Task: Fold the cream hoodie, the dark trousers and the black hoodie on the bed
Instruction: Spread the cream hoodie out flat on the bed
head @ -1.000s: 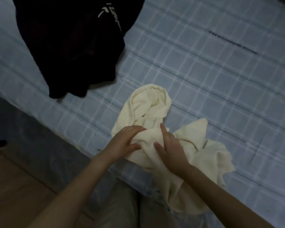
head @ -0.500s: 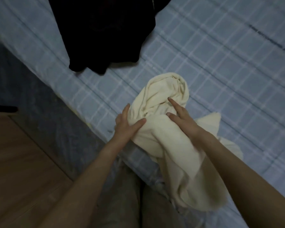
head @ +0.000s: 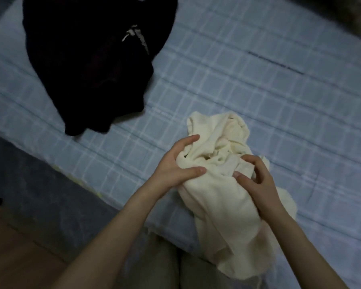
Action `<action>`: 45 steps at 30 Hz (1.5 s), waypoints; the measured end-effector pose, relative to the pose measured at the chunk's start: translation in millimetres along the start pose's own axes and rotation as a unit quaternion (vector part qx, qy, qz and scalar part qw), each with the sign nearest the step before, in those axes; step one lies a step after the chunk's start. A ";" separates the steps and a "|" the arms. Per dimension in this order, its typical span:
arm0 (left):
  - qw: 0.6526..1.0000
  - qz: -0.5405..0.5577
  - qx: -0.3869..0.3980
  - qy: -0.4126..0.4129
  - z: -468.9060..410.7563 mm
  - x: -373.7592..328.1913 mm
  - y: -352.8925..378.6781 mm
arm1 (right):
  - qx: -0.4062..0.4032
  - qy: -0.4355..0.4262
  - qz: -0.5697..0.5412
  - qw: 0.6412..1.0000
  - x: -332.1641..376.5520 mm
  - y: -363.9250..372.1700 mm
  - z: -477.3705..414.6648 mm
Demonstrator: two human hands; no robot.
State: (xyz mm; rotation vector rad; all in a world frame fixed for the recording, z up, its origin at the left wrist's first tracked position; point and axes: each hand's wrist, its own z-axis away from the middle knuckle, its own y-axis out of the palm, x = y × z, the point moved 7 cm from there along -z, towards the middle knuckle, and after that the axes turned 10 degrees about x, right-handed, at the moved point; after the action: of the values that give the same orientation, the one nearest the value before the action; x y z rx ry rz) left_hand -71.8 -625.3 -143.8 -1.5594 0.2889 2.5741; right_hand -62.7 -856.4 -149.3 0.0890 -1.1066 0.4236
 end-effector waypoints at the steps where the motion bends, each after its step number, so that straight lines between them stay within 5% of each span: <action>1: 0.999 -0.014 0.029 0.012 -8.6 -15.7 12.4 | -0.029 -0.012 -0.003 0.999 10.0 -15.2 10.1; 10: 0.956 -0.114 0.247 0.107 -96.0 -125.5 114.6 | -0.232 -0.084 -0.015 0.969 71.1 -129.1 68.6; 15: 0.935 -0.182 0.265 0.150 -188.7 -172.4 122.4 | -0.289 -0.130 0.047 0.947 94.4 -188.6 0.9; 18: 0.930 -0.257 0.200 0.173 -267.8 -188.5 119.6 | -0.292 -0.137 0.098 0.941 95.0 -226.9 -75.3; 23: 0.901 -0.421 0.028 0.095 -327.1 -115.2 117.0 | -0.179 0.010 0.165 0.970 11.5 -218.0 -179.8; 28: 0.821 -0.553 0.049 0.135 -255.4 14.9 150.0 | -0.247 0.042 0.366 0.896 -67.9 -150.9 -127.5; 34: 0.750 -0.647 0.047 0.133 -260.5 107.8 145.1 | -0.207 0.061 0.477 0.852 -143.6 -117.2 -130.2; 40: 0.734 -0.658 0.018 0.166 -273.3 127.0 143.9 | -0.255 0.011 0.493 0.832 -163.5 -118.6 -139.8; 45: 0.746 -0.649 0.044 0.146 -262.8 112.2 147.4 | -0.219 0.033 0.463 0.858 -142.6 -117.9 -129.0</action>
State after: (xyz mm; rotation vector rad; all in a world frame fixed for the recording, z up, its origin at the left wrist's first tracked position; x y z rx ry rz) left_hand 74.0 -827.3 -347.0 -1.3125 -0.5014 1.1940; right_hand 37.0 -969.6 -317.0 -0.8945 -1.1002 1.0067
